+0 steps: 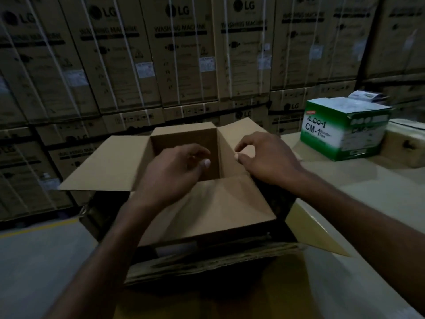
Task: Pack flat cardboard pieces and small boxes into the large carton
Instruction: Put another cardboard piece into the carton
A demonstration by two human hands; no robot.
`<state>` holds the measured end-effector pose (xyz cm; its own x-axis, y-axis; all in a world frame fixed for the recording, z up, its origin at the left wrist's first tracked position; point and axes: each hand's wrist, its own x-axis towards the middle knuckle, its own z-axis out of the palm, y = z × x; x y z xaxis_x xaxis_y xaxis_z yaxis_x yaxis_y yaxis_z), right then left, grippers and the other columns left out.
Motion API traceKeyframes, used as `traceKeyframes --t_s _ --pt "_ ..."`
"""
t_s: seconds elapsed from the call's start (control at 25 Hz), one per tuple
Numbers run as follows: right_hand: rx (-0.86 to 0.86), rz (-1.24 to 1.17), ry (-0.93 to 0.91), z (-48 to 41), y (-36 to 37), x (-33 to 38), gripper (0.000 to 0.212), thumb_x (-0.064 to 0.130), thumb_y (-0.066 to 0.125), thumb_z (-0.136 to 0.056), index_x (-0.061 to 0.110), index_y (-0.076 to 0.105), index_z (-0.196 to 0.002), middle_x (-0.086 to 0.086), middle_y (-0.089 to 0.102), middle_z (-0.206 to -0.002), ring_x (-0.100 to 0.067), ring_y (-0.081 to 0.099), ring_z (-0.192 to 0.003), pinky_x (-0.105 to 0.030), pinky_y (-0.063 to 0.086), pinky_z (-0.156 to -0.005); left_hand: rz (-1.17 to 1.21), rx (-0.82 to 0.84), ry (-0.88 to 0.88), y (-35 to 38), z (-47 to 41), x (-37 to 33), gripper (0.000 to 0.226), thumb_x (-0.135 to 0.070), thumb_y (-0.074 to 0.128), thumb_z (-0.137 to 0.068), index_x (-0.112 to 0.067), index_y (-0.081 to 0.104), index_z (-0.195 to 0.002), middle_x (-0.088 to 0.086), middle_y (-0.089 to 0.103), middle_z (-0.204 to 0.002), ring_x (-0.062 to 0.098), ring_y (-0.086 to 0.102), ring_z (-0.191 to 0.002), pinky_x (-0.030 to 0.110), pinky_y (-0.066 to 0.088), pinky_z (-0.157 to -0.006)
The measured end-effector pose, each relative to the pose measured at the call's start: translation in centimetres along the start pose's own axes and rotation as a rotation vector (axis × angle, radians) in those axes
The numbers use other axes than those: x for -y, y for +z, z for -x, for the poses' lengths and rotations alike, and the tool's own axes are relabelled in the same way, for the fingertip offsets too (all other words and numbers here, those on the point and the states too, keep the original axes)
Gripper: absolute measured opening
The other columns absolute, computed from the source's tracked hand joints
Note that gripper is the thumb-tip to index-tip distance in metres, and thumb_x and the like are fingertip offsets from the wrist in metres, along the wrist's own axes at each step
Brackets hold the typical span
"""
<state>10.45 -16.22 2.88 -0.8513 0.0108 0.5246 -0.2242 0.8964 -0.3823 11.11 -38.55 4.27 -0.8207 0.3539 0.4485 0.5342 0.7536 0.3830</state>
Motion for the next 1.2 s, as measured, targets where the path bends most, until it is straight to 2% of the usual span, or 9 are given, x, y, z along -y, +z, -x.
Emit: traceKeyframes --t_s 0.08,0.24,0.44,0.6,0.76,0.92,1.04,1.2 --pt "-0.085 -0.004 -0.038 2.6 -2.1 -1.9 0.015 0.036 0.068 -0.093 0.032 0.072 -0.106 0.008 0.068 -0.12 -0.016 0.056 -0.117 -0.043 0.045 -0.102 -0.001 -0.096 0.055 2.0 1.7 -3.6 0.029 -0.041 0.061 -0.097 -0.034 0.066 -0.125 -0.016 0.069 -0.115 0.0 0.063 -0.098 0.028 0.055 -0.077" --pt "-0.203 -0.054 -0.068 9.0 -6.4 -8.3 0.009 0.032 0.07 -0.092 0.029 0.073 -0.099 0.01 0.07 -0.108 -0.014 0.056 -0.11 -0.043 0.046 -0.097 0.011 -0.235 0.137 8.8 4.4 -11.2 0.031 -0.037 0.062 -0.098 -0.028 0.065 -0.128 -0.013 0.068 -0.122 0.002 0.061 -0.109 0.023 0.051 -0.085" --pt "-0.146 -0.061 -0.017 16.4 -10.5 -18.4 0.006 0.03 0.072 -0.091 0.029 0.073 -0.097 0.015 0.07 -0.104 -0.011 0.056 -0.105 -0.039 0.048 -0.091 0.1 -0.282 0.058 19.4 7.2 -21.7 0.029 -0.034 0.063 -0.098 -0.027 0.065 -0.127 -0.009 0.067 -0.123 0.007 0.059 -0.115 0.034 0.051 -0.095" --pt "-0.077 -0.071 0.011 18.7 -12.8 -24.0 0.006 0.031 0.071 -0.091 0.031 0.073 -0.097 0.018 0.07 -0.104 -0.009 0.056 -0.105 -0.036 0.049 -0.091 0.129 -0.271 -0.022 23.8 6.7 -27.0 0.026 -0.038 0.062 -0.098 -0.032 0.066 -0.123 -0.015 0.068 -0.119 0.004 0.059 -0.111 0.025 0.051 -0.085" --pt "-0.064 -0.107 0.032 18.9 -13.7 -27.2 0.008 0.031 0.07 -0.093 0.03 0.074 -0.1 0.017 0.07 -0.106 -0.006 0.056 -0.108 -0.028 0.045 -0.089 0.106 -0.226 -0.057 26.5 5.0 -28.9 0.025 -0.041 0.06 -0.099 -0.034 0.065 -0.123 -0.018 0.067 -0.121 0.001 0.057 -0.111 0.021 0.047 -0.079" --pt "-0.028 -0.107 0.039 17.9 -13.4 -29.0 0.01 0.032 0.068 -0.095 0.031 0.073 -0.104 0.016 0.069 -0.109 -0.005 0.054 -0.109 -0.026 0.044 -0.089 0.117 -0.194 -0.059 28.3 3.1 -28.9 0.028 -0.043 0.058 -0.1 -0.034 0.063 -0.127 -0.019 0.066 -0.124 0.0 0.058 -0.113 0.021 0.049 -0.082" --pt "-0.02 -0.101 0.011 16.8 -12.9 -29.7 0.012 0.032 0.068 -0.095 0.032 0.072 -0.107 0.017 0.069 -0.11 -0.004 0.055 -0.109 -0.026 0.045 -0.091 0.158 -0.239 -0.061 28.8 1.5 -28.6 0.028 -0.04 0.059 -0.1 -0.032 0.063 -0.127 -0.017 0.066 -0.123 0.001 0.061 -0.11 0.024 0.053 -0.082" --pt "-0.062 -0.139 -0.059 14.4 -12.6 -29.9 0.015 0.03 0.069 -0.095 0.029 0.073 -0.11 0.016 0.07 -0.111 -0.006 0.057 -0.108 -0.028 0.049 -0.09 0.123 -0.321 -0.053 27.8 -0.1 -28.8 0.027 -0.036 0.06 -0.1 -0.028 0.065 -0.126 -0.015 0.068 -0.12 0.001 0.061 -0.106 0.02 0.052 -0.081"
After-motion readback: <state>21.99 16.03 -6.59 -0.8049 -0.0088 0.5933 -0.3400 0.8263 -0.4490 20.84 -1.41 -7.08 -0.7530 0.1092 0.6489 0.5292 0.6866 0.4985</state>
